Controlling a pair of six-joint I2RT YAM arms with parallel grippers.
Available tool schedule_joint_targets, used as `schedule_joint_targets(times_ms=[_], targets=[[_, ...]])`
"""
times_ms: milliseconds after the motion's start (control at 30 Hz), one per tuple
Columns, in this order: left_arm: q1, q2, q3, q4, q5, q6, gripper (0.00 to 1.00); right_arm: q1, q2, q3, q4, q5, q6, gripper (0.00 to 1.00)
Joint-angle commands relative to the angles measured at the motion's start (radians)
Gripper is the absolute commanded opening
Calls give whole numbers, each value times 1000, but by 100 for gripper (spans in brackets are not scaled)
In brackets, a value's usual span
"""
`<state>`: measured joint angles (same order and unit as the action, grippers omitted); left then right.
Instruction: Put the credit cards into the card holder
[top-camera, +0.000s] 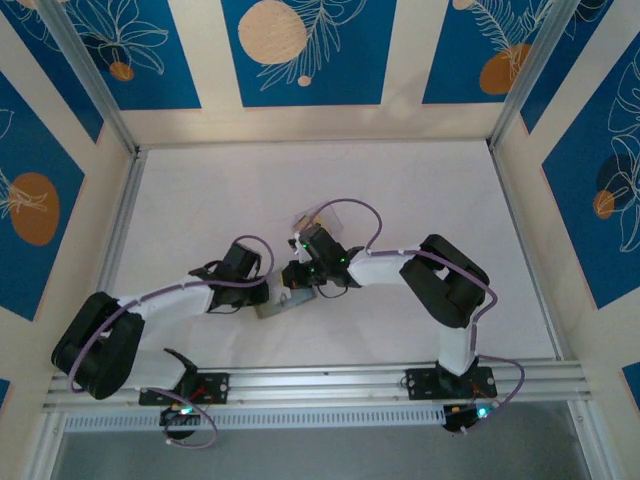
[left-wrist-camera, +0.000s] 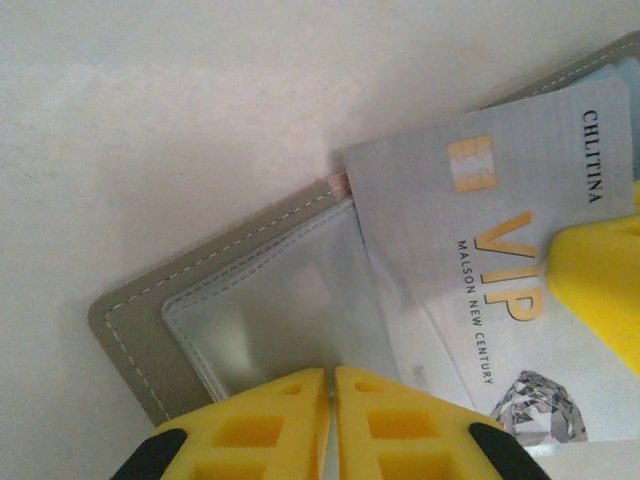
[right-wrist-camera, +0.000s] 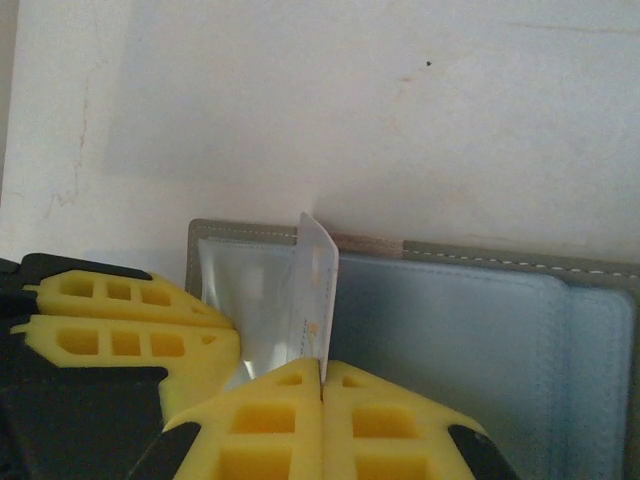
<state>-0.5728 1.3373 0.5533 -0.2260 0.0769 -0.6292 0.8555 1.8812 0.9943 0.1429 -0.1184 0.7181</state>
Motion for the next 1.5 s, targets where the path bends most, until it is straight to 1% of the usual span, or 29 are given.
schedule_joint_targets(times_ms=[0, 333, 467, 667, 867, 1033, 1167, 1300, 1467], targets=[[-10, 31, -6, -56, -31, -3, 12, 25, 38, -25, -94, -63, -27, 0], [-9, 5, -19, -60, -31, -9, 12, -18, 60, -8, -138, -142, -62, 0], [-8, -18, -20, -63, -32, -12, 12, -18, 90, 15, -141, -200, -66, 0], [-10, -6, -15, -61, -31, -10, 12, -19, 117, 50, -191, -244, -99, 0], [-7, -18, -18, -74, -40, -13, 12, -24, 121, 77, -269, -220, -133, 0], [-6, -103, -20, -119, -70, -34, 13, -27, 143, 103, -312, -189, -130, 0], [8, -145, -22, -141, -63, -47, 12, -27, 155, 118, -319, -185, -123, 0], [24, -148, -35, -138, -67, -60, 12, -26, 143, 116, -325, -184, -126, 0], [37, -91, -39, -130, -80, -60, 10, -27, 134, 125, -356, -186, -147, 0]])
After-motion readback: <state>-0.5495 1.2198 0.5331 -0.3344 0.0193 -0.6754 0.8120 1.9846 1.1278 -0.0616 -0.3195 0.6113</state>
